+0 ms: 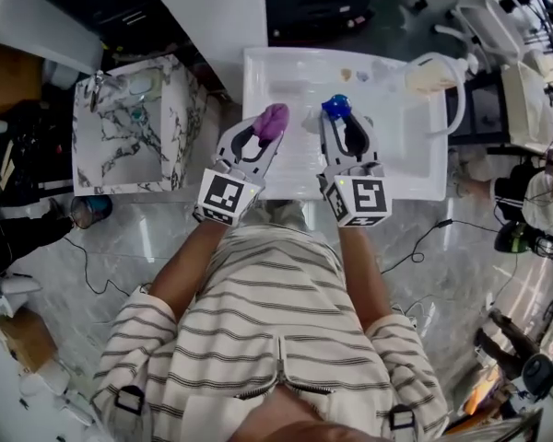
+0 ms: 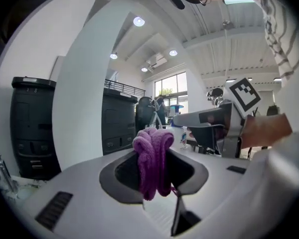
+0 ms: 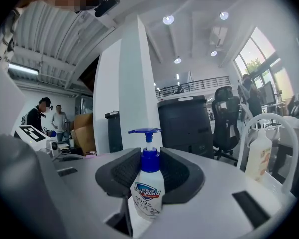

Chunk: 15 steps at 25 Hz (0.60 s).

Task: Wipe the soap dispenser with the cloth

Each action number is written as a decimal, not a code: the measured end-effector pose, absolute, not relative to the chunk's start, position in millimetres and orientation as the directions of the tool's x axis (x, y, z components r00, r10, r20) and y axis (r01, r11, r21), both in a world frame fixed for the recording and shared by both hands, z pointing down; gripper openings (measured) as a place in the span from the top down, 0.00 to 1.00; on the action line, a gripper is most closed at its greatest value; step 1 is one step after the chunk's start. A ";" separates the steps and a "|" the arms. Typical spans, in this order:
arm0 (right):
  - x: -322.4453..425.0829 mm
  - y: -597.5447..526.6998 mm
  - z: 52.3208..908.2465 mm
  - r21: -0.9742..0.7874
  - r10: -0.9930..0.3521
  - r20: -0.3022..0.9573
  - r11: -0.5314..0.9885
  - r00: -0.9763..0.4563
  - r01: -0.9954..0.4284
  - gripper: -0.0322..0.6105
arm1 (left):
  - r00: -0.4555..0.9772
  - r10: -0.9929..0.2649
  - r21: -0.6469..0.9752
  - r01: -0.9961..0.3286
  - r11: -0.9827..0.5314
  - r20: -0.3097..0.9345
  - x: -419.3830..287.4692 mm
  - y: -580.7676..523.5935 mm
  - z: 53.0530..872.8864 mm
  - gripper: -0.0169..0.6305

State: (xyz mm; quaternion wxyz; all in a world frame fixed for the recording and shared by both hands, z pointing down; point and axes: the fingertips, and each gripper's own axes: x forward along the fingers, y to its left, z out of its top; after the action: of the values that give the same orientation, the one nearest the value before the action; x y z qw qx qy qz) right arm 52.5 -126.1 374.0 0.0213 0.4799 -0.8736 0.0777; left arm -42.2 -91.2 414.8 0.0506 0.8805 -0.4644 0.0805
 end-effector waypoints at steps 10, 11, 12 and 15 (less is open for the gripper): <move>28.7 -173.0 416.1 -0.126 -0.838 0.134 0.515 -0.529 -0.848 0.75 | 0.420 -0.880 0.019 -0.904 -0.427 0.223 -70.7 -104.5 428.0 0.78; 24.7 -179.1 421.3 -0.124 -0.836 0.137 0.518 -0.531 -0.847 0.75 | 0.412 -0.882 0.021 -0.908 -0.418 0.228 -72.9 -105.8 430.3 0.78; 20.6 -185.2 426.3 -0.120 -0.834 0.141 0.521 -0.534 -0.845 0.75 | 0.404 -0.885 0.022 -0.911 -0.411 0.232 -75.1 -107.3 432.7 0.78; 9.5 -203.1 440.1 -0.106 -0.829 0.150 0.528 -0.538 -0.843 0.75 | 0.387 -0.890 0.028 -0.919 -0.392 0.243 -80.8 -112.0 440.0 0.78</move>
State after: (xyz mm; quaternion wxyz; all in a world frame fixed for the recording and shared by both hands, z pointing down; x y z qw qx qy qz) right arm 9.5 -203.1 440.1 0.0403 0.4787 -0.8732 0.0827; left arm -80.8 -112.0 440.0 0.0790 0.8289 -0.5456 0.0947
